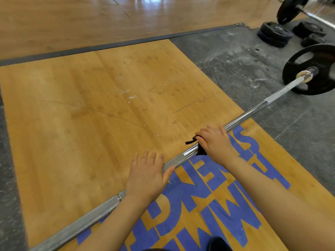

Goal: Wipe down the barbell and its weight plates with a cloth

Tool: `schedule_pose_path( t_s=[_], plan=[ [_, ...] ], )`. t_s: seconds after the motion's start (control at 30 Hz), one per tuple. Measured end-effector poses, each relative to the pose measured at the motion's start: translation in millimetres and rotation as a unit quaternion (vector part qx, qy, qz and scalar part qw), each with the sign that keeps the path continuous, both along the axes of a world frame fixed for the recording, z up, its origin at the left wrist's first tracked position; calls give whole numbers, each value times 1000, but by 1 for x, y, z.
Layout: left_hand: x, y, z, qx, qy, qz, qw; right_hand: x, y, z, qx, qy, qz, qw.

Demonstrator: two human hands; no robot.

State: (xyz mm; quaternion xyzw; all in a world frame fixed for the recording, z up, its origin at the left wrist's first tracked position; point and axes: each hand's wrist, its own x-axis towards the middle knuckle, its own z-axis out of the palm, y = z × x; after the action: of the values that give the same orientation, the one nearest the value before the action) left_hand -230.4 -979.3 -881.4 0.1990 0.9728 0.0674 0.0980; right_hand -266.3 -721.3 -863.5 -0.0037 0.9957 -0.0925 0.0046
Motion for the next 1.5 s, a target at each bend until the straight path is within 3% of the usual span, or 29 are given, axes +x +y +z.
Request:
schedule_pose_path(
  t_s=[0.47, 0.83, 1.03, 1.23, 1.5],
  plan=[
    [-23, -4, 4, -1, -19, 13, 1000, -48, 39, 21, 124, -99, 54, 986],
    [-45, -14, 13, -31, -45, 21, 998, -63, 59, -1, -43, 93, 170, 980],
    [-57, -20, 13, -58, -70, 29, 995, -75, 65, -13, -103, 177, 236, 950],
    [-69, -7, 32, -59, -154, 65, 984, -94, 73, -18, -105, 243, 299, 917],
    [-99, 118, 27, 69, -19, 221, 973, -112, 89, -27, -50, 265, 339, 901]
  ],
)
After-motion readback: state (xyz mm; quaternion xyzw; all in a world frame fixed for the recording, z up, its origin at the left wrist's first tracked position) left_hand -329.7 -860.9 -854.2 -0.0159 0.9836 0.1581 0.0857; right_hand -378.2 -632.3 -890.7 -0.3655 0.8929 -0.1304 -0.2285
